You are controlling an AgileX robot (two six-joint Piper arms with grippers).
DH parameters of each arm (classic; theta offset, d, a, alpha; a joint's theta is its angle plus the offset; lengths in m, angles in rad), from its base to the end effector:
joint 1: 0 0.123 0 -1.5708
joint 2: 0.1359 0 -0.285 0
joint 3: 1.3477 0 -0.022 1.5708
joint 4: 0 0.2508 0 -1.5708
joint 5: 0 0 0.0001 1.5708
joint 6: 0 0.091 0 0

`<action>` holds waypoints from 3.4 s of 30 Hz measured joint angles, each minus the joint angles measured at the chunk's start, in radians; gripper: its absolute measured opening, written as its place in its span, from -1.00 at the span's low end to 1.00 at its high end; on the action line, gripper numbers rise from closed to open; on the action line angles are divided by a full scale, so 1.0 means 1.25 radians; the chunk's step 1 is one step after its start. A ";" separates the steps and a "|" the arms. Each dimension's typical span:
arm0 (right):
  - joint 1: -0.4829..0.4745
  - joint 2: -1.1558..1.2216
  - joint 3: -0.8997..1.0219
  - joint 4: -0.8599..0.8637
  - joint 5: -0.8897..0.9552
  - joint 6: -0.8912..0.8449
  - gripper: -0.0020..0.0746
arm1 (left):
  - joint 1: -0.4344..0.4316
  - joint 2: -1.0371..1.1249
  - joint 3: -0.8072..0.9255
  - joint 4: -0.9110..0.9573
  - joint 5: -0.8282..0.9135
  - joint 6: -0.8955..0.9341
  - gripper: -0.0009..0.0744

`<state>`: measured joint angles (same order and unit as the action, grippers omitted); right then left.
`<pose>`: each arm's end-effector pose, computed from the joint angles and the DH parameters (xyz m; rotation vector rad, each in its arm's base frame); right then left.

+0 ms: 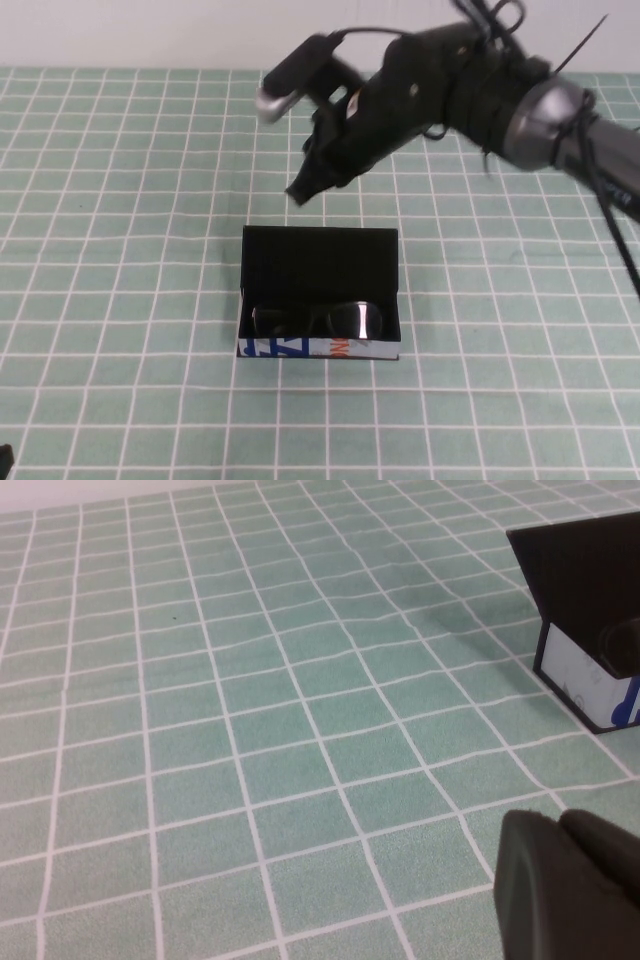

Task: Return glasses to glasses case
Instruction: Close the glasses case

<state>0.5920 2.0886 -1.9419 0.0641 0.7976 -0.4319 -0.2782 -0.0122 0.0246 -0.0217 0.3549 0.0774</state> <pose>0.3997 0.2738 0.2876 -1.1615 2.1357 0.1483 0.0508 -0.0152 0.1736 0.3145 1.8270 -0.1610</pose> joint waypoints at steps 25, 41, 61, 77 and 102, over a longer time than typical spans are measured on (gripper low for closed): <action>-0.108 -0.012 -0.037 0.255 0.067 0.014 -0.98 | 0.000 0.000 0.003 -0.051 -0.421 -0.172 -0.98; -0.126 -0.022 -0.037 0.337 0.076 -0.046 -0.98 | 0.000 0.134 -0.619 -0.049 -0.114 0.034 -0.98; -0.139 -0.022 -0.037 0.312 0.110 -0.066 -0.98 | 0.000 0.798 -0.740 -0.200 0.289 0.165 -0.98; -0.193 0.106 -0.038 0.408 0.107 -0.066 -0.98 | -0.197 1.198 -0.710 -0.655 0.188 0.641 -0.98; -0.195 0.177 -0.040 0.420 0.111 -0.104 -0.98 | -0.243 1.392 -0.710 -0.716 -0.037 0.685 -0.98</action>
<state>0.3488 2.3095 -1.9915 0.5890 0.9358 -0.5615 -0.5822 1.7282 -0.8626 -0.9172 0.3088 0.9337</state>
